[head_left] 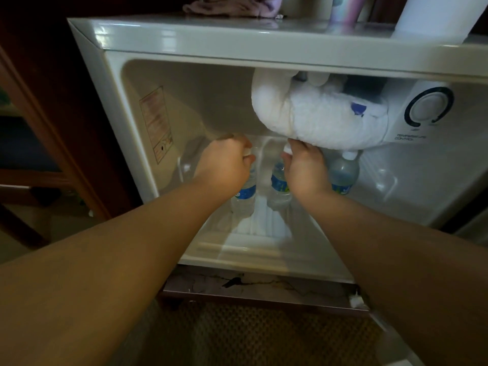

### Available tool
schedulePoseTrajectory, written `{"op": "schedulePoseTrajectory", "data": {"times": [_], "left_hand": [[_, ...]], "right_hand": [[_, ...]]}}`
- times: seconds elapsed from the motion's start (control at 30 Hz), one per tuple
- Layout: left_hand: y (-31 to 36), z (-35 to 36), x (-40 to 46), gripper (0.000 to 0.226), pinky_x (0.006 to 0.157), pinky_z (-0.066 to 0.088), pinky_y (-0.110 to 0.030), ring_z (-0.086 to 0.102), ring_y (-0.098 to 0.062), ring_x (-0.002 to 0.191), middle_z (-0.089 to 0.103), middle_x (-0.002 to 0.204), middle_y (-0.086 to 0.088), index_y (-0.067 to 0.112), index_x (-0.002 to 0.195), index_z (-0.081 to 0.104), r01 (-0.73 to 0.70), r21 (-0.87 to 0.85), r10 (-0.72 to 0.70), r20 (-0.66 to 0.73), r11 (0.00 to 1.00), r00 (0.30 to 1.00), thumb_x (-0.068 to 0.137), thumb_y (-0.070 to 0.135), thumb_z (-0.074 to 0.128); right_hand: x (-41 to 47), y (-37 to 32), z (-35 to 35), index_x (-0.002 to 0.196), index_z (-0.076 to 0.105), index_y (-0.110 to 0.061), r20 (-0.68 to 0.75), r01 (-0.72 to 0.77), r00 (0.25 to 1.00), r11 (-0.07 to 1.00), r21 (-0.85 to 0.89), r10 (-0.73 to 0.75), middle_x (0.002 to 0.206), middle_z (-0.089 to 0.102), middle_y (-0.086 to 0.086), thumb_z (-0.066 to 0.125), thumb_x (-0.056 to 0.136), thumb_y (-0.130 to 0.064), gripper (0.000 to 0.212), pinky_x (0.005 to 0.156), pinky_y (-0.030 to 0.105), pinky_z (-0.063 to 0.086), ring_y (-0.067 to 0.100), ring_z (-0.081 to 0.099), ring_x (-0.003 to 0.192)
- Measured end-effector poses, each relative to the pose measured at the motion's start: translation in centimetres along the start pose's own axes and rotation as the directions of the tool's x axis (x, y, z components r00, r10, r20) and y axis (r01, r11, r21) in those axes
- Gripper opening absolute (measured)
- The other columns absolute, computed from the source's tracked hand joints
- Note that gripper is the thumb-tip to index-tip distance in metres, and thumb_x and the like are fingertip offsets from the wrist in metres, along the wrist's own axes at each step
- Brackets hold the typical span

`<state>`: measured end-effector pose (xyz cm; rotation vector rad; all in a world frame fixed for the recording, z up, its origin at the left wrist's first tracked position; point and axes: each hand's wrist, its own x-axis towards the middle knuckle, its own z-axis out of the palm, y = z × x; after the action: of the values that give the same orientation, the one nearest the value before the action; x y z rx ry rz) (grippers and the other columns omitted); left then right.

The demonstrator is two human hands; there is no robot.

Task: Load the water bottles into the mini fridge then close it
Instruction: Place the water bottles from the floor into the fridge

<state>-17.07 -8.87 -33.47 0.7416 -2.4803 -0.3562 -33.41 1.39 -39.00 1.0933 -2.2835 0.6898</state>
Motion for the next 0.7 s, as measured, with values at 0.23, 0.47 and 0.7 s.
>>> {"op": "schedulePoseTrajectory", "data": {"times": [0.23, 0.47, 0.7], "left_hand": [[0.5, 2.3, 1.6, 0.035, 0.089, 0.049, -0.032, 0.064, -0.031, 0.110, 0.066, 0.126, -0.011, 0.014, 0.132, 0.065, -0.031, 0.003, 0.031, 0.027, 1.000, 0.999, 0.101, 0.030, 0.060], [2.2, 3.4, 4.0, 0.036, 0.094, 0.050, -0.035, 0.062, -0.032, 0.116, 0.062, 0.135, -0.009, 0.019, 0.137, 0.062, 0.070, -0.011, -0.068, 0.100, 0.997, 0.993, 0.103, 0.030, 0.058], [3.3, 4.1, 5.0, 0.032, 0.091, 0.050, -0.034, 0.064, -0.032, 0.116, 0.067, 0.131, -0.009, 0.021, 0.129, 0.070, 0.096, 0.022, -0.098, 0.117, 0.995, 0.988, 0.101, 0.033, 0.059]], "right_hand": [[-1.5, -0.2, -0.9, 0.132, 0.059, -0.003, -0.018, -0.015, 1.000, 0.995, 0.099, 0.017, 0.127, 0.062, 0.023, 0.069, 0.090, -0.019, 0.046, 0.105, 0.046, 0.043, 0.041, 0.056, 0.118], [-7.5, -1.0, -3.5, 0.134, 0.056, -0.012, 0.068, -0.076, 0.996, 0.983, 0.166, 0.065, 0.120, 0.052, 0.011, 0.065, 0.089, -0.019, 0.047, 0.089, 0.045, 0.052, 0.031, 0.055, 0.111], [-10.5, 0.4, -3.5, 0.117, 0.059, -0.010, 0.202, -0.112, 0.976, 0.986, 0.119, 0.087, 0.106, 0.055, 0.007, 0.061, 0.087, -0.021, 0.032, 0.072, 0.042, 0.054, 0.028, 0.056, 0.095]]}}
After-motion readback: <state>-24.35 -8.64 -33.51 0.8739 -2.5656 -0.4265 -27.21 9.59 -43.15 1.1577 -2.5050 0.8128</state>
